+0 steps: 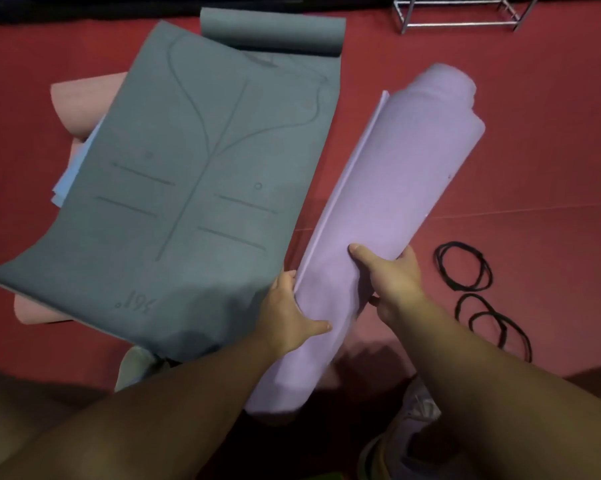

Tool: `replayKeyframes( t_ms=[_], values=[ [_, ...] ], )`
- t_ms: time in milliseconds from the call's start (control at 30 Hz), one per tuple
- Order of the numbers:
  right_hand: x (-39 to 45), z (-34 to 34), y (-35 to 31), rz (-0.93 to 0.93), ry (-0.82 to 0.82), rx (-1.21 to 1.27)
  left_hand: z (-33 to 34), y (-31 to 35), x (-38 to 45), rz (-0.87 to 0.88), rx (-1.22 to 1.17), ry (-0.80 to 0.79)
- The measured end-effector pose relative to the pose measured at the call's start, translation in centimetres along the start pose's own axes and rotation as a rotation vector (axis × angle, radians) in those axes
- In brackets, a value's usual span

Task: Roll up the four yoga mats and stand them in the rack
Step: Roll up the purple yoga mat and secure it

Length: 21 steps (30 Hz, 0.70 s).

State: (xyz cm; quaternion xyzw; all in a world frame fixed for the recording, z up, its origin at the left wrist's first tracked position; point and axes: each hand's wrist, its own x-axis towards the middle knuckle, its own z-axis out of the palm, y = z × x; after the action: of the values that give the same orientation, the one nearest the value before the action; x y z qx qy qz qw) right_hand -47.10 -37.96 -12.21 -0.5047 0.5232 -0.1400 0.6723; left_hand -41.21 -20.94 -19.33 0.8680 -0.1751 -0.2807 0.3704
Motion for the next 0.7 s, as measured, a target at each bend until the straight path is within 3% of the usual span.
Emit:
replayKeyframes(
  t_ms=[233, 367, 533, 700],
  values=[
    [-0.6, -0.8, -1.1, -0.233, 0.006, -0.101, -1.6, 4.2, 3.0, -0.003, -0.388, -0.165],
    [-2.0, -0.5, -1.2, -0.332, 0.011, -0.106, -3.1, 7.1, 3.9, -0.034, -0.431, -0.043],
    [-3.0, -0.4, -2.7, -0.498, -0.030, -0.074, -4.9, 10.5, 3.9, 0.132, -0.441, 0.063],
    [-3.0, -1.4, -3.5, -0.615, -0.019, -0.234, -5.8, 12.8, 3.4, 0.215, -0.502, 0.104]
  ],
)
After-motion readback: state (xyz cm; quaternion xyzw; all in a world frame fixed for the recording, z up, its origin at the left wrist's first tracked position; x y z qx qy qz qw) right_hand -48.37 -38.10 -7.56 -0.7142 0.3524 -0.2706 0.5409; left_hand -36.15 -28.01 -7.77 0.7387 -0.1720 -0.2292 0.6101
